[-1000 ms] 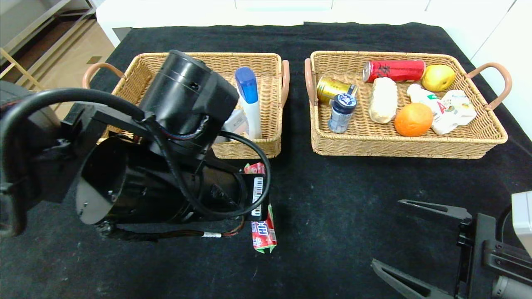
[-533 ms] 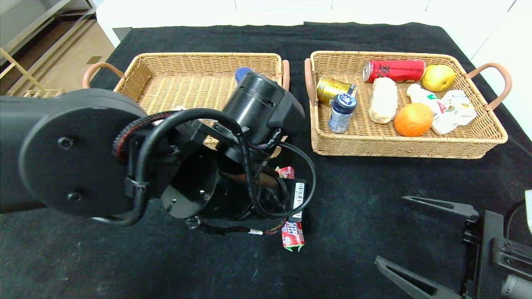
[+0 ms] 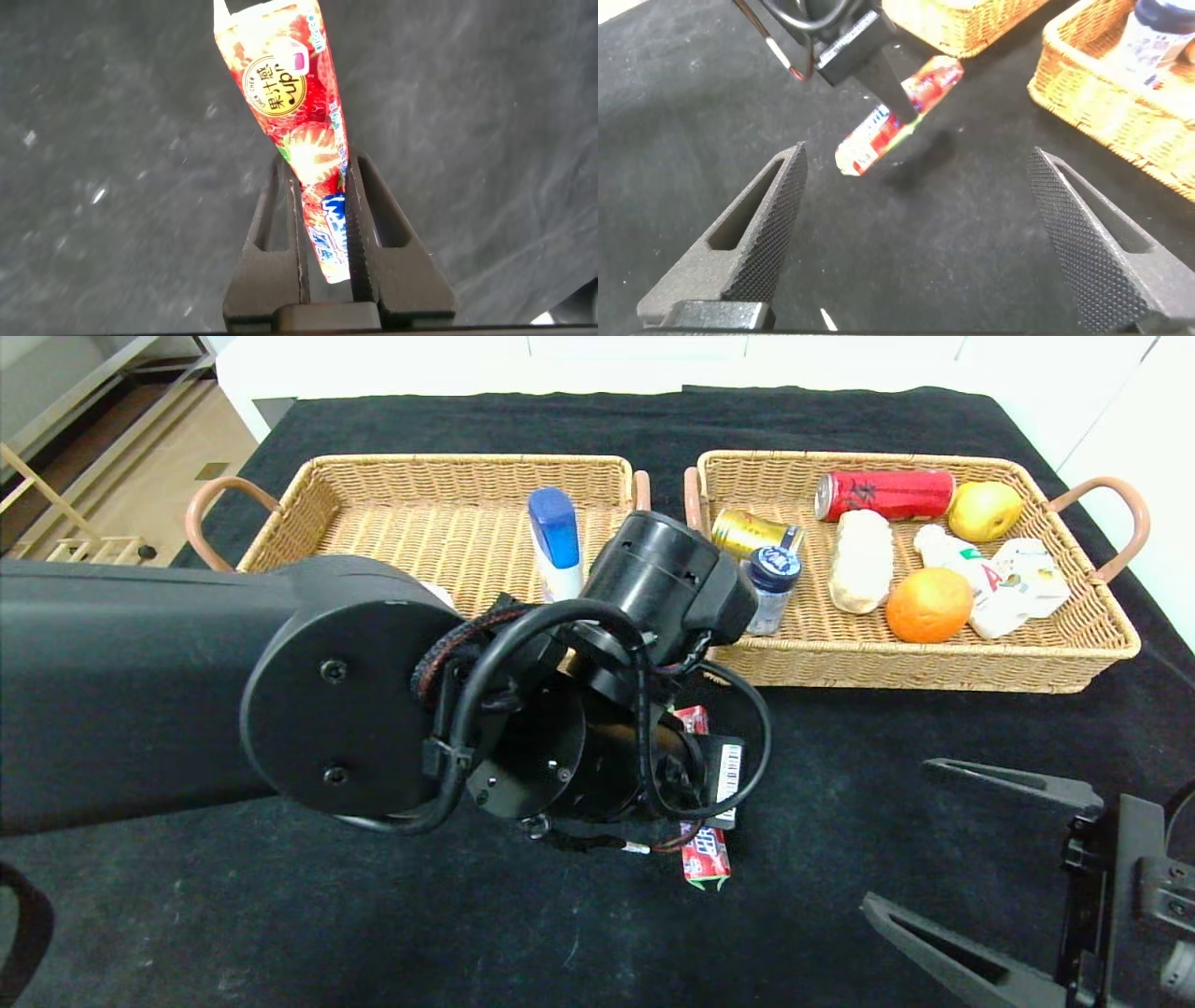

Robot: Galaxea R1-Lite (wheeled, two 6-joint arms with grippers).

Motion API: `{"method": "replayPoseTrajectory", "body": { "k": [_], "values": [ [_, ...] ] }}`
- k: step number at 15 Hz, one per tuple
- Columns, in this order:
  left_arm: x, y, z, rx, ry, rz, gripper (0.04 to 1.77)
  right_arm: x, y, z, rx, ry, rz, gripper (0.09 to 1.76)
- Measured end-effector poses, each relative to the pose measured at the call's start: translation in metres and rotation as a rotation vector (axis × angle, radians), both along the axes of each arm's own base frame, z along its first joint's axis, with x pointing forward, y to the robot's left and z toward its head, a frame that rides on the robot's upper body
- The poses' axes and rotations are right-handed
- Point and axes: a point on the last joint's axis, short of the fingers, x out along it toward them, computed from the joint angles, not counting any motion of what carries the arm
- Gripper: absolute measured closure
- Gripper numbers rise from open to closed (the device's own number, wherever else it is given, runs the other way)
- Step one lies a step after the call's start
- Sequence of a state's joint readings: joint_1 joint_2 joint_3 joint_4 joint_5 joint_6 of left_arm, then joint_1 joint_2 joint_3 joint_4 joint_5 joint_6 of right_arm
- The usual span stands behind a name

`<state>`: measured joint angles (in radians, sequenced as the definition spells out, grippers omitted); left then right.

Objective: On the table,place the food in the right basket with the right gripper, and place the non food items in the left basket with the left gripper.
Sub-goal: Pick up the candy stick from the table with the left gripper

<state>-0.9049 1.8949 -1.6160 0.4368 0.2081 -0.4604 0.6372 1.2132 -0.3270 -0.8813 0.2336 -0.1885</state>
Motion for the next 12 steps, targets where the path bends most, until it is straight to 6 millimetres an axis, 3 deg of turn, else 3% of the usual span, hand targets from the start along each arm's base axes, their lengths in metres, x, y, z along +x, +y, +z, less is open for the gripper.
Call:
{"method": "replayPoseTrajectory", "body": {
  "k": [8,12],
  "values": [
    [0.0035,-0.0057,-0.0085,-0.004,0.02,-0.031,1.45,0.0005,-0.0008,0.0002,0.002,0.003,-0.008,0.14],
    [0.0034,-0.0057,-0.0093,0.002,0.019,-0.04,0.91,0.0007,-0.0007,-0.0004,0.0,0.005,-0.007,0.14]
  ]
}}
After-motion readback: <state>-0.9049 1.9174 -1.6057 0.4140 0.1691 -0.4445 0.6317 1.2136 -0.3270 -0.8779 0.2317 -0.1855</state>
